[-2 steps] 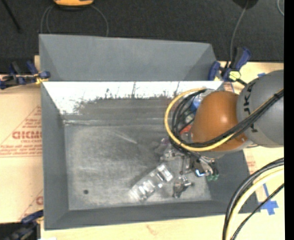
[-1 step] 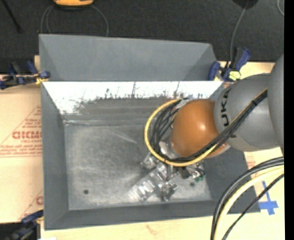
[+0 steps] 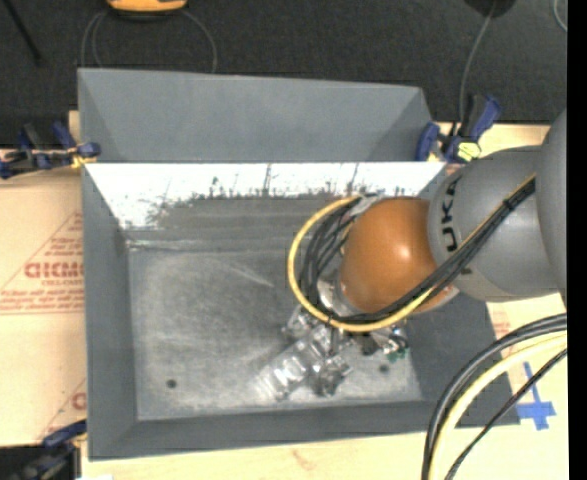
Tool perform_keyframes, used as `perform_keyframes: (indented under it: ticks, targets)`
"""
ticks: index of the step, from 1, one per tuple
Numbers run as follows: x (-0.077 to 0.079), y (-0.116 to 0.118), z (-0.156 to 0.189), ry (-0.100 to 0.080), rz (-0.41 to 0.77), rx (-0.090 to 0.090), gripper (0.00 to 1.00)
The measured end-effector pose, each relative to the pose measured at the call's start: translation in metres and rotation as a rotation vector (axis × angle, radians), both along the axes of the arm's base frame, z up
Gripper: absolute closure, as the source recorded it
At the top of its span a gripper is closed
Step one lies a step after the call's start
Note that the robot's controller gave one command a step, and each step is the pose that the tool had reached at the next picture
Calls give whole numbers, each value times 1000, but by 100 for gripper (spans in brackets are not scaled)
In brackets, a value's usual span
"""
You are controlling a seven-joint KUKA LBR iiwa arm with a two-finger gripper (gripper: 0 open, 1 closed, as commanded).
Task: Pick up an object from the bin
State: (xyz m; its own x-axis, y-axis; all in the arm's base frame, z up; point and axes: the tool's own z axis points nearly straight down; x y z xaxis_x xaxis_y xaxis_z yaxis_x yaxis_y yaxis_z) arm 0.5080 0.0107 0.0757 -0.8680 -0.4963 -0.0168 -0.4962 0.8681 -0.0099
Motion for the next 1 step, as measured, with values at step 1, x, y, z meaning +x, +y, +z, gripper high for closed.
perform_keyframes:
  ticks: [1]
  targets:
    - [-10, -8, 140, 12, 136, -2, 100]
